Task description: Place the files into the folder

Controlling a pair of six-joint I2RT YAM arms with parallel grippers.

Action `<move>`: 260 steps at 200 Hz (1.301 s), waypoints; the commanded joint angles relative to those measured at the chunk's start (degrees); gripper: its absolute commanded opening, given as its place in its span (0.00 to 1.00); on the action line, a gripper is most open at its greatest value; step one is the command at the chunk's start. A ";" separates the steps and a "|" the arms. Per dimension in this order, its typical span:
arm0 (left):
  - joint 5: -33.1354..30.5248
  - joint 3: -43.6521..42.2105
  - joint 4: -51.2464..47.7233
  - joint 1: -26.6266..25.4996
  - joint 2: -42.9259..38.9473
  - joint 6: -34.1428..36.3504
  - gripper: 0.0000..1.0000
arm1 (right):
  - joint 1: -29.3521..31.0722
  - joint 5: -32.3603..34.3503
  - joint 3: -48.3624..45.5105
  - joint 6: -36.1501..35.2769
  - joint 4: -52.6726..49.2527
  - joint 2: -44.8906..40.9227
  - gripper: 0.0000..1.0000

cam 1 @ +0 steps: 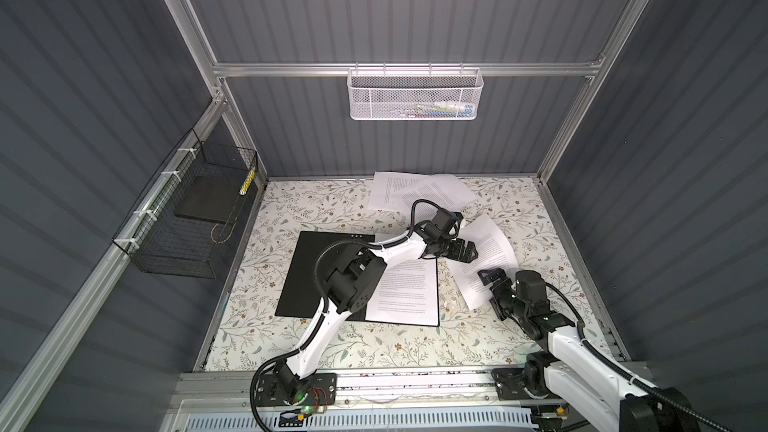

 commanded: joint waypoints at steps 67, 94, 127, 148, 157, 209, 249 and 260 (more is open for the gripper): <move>1.76 -2.97 -11.60 -1.09 6.21 -2.49 1.00 | -3.67 -4.10 -0.11 -15.96 11.89 -3.95 0.99; 1.78 -2.97 -11.60 -1.16 6.20 -2.45 1.00 | -5.38 -6.25 0.88 -11.43 10.75 -2.70 0.99; 1.93 -3.00 -11.40 -1.07 6.31 -2.55 1.00 | -7.18 -7.11 -1.91 -4.85 12.53 -2.70 0.99; 2.13 -3.11 -11.34 -1.02 6.22 -2.57 1.00 | -8.27 -6.19 -3.54 -2.20 11.15 -3.34 0.89; 2.11 -3.19 -11.25 -0.93 6.13 -2.57 1.00 | -8.48 -5.68 -4.41 -0.55 10.46 -3.99 0.85; 2.75 -3.23 -10.70 -0.62 5.92 -2.94 1.00 | -8.56 -0.96 -7.12 3.21 2.17 -13.04 0.62; 3.12 -3.18 -10.40 -0.51 6.05 -3.09 1.00 | -8.77 0.19 -8.37 4.62 0.24 -15.82 0.44; 3.05 -3.12 -10.40 -0.54 6.03 -3.11 1.00 | -8.86 0.01 -8.07 4.73 -0.28 -15.53 0.39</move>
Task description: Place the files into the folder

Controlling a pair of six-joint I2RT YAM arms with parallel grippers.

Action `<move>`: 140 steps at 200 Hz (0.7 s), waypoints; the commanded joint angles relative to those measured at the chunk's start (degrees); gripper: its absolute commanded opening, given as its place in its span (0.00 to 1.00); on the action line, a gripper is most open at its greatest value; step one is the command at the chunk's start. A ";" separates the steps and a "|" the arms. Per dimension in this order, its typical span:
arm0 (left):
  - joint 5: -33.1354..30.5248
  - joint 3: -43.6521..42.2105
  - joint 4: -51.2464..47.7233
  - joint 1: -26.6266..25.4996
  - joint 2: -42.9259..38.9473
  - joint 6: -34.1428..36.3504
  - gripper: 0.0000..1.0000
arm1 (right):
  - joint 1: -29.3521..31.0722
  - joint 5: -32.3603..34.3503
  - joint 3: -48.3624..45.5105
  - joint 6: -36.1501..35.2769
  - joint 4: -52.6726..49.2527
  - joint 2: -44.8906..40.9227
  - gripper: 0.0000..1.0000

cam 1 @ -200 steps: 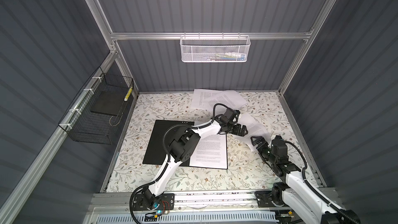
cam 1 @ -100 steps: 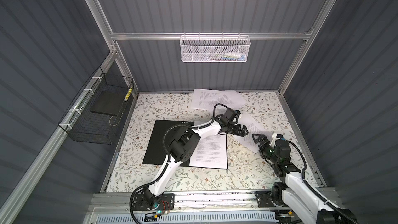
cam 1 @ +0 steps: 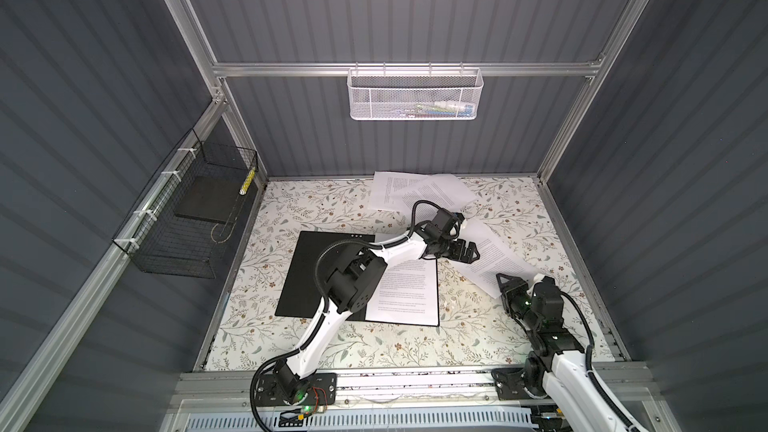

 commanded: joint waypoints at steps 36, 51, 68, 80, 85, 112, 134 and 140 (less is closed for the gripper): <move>1.05 -2.90 -10.81 -0.37 5.65 -2.27 1.00 | -0.31 1.00 -0.02 0.77 -3.50 1.07 0.22; 1.52 -2.48 -10.71 -0.22 5.51 -2.25 1.00 | -0.27 0.71 0.52 0.25 -4.30 1.40 0.14; 3.06 -1.08 -10.28 -0.09 5.26 -1.78 1.00 | -0.40 0.42 1.42 -1.03 -4.97 1.70 0.04; 5.48 0.88 -10.21 -0.07 5.04 -0.69 1.00 | -0.40 0.23 3.09 -3.50 -6.00 1.79 0.00; 6.65 1.89 -10.09 -0.07 4.85 -0.20 1.00 | -0.43 0.29 4.38 -4.98 -6.91 2.04 0.00; 12.42 4.50 -4.39 0.15 0.65 0.47 1.00 | -0.49 -1.61 15.70 -17.85 -14.86 5.18 0.00; 14.33 3.15 3.00 0.80 -5.68 -0.45 1.00 | -0.49 -4.07 27.27 -29.15 -22.14 10.32 0.00; 13.69 2.05 4.85 1.15 -7.83 -0.92 1.00 | -0.49 -4.75 30.43 -32.05 -24.26 12.14 0.00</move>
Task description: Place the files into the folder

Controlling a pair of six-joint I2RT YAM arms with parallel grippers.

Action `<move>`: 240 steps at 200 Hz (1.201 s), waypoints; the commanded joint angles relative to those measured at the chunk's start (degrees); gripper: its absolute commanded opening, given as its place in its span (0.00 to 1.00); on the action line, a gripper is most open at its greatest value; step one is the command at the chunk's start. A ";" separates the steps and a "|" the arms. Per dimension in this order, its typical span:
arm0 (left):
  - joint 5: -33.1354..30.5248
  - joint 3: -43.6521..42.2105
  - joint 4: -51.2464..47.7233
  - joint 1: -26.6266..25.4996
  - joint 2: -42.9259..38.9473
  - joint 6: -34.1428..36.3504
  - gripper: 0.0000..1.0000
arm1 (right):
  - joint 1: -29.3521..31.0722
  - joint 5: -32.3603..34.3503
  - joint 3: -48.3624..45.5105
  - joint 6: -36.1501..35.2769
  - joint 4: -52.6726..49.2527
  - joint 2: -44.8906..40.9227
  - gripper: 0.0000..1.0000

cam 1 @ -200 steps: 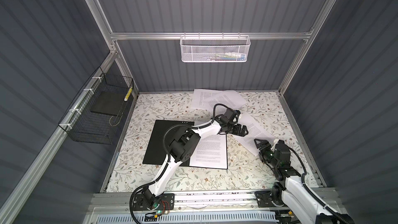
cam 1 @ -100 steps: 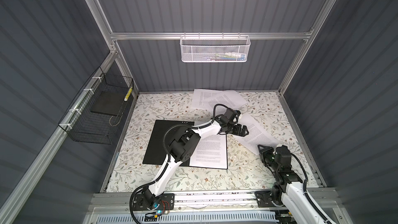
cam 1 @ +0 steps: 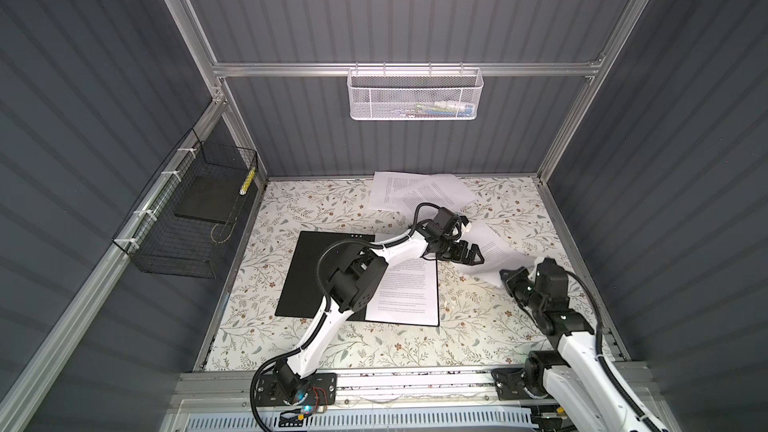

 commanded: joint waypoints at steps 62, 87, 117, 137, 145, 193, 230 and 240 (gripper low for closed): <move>-19.65 -31.34 21.66 2.72 -37.86 -2.61 1.00 | 5.09 -9.02 38.71 -38.21 -25.51 22.58 0.00; -27.00 -39.72 18.75 2.70 -48.42 -1.79 1.00 | 11.17 -6.49 47.96 -44.05 -29.89 28.24 0.00; -32.63 -45.63 11.34 2.70 -60.68 3.09 1.00 | 19.92 -4.66 58.73 -47.94 -36.09 32.77 0.00; -39.28 -47.98 3.95 2.70 -68.98 8.86 1.00 | 25.62 -4.64 65.00 -48.48 -40.39 34.19 0.00; -41.84 -49.14 1.90 2.69 -72.25 10.79 1.00 | 27.76 -4.51 66.92 -48.40 -41.45 34.22 0.00; -47.72 -54.74 -5.05 2.69 -85.98 21.59 1.00 | 35.33 -10.92 74.23 -45.11 -46.95 34.31 0.00; -51.05 -58.99 -2.83 2.72 -90.28 21.87 1.00 | 41.39 -15.87 78.02 -43.15 -49.65 36.64 0.00; -50.99 -58.71 -3.23 2.70 -90.11 21.86 1.00 | 42.09 -17.14 77.89 -42.58 -49.60 36.66 0.00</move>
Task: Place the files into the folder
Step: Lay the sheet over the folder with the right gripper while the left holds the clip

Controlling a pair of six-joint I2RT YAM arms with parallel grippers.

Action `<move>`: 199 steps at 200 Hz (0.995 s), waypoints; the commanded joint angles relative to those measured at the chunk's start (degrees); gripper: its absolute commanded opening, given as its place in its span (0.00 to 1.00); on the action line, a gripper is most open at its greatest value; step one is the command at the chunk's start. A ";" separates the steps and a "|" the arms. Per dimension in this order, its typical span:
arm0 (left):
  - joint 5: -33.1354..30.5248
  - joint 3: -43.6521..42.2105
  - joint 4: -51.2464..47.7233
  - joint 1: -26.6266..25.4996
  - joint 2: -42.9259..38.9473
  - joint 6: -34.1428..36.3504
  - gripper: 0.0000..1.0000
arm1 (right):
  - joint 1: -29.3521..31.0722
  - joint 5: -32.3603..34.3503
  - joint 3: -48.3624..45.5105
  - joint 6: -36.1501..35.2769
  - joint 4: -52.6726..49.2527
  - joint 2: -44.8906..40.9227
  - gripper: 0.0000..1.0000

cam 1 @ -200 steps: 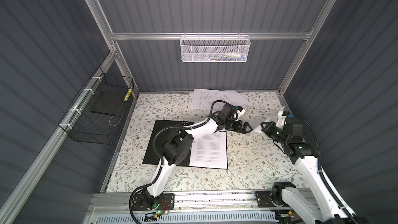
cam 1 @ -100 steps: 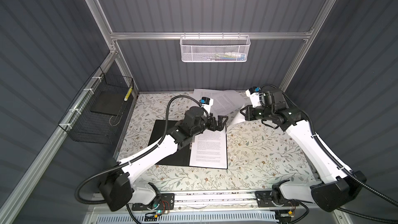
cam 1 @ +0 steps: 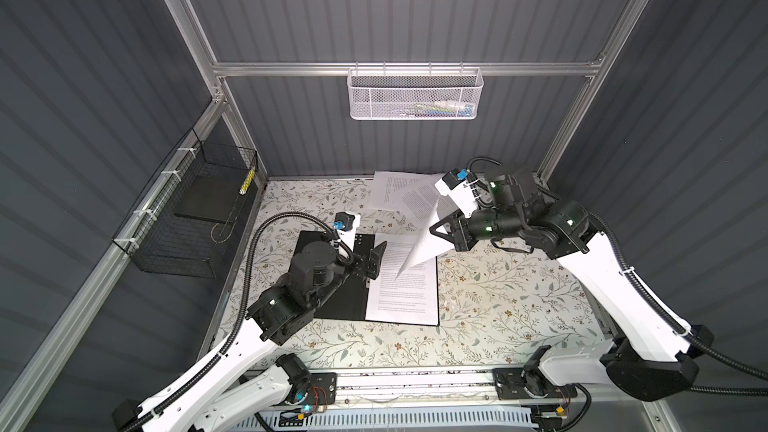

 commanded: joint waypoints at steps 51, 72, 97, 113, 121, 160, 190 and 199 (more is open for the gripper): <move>-3.15 -0.41 -2.03 -0.19 -0.43 3.09 1.00 | 0.49 3.29 -8.28 -4.26 -9.89 1.48 0.00; -2.50 -0.32 -2.04 -0.20 -0.12 3.02 1.00 | -1.41 12.81 -14.12 -7.49 -11.14 3.50 0.00; -1.75 -0.33 -2.01 -0.21 -0.03 2.76 1.00 | -5.41 18.39 -18.14 -11.43 -9.98 10.03 0.00; -1.21 -0.42 -1.93 -0.19 0.07 2.65 1.00 | -7.25 22.50 -17.93 -13.25 -8.36 14.61 0.00; -0.87 -0.42 -2.09 -0.21 0.07 2.56 1.00 | -7.70 24.89 -17.75 -14.31 -6.84 16.29 0.00; -0.50 -0.47 -2.31 -0.18 0.06 2.73 1.00 | -10.14 28.46 -14.26 -17.32 -1.31 22.97 0.00; -0.16 -0.58 -2.17 -0.20 0.37 2.91 1.00 | -10.27 27.99 -12.45 -21.10 0.60 27.43 0.00; -0.12 -0.57 -2.13 -0.19 0.44 2.96 1.00 | -10.29 27.82 -12.58 -22.47 1.76 28.19 0.00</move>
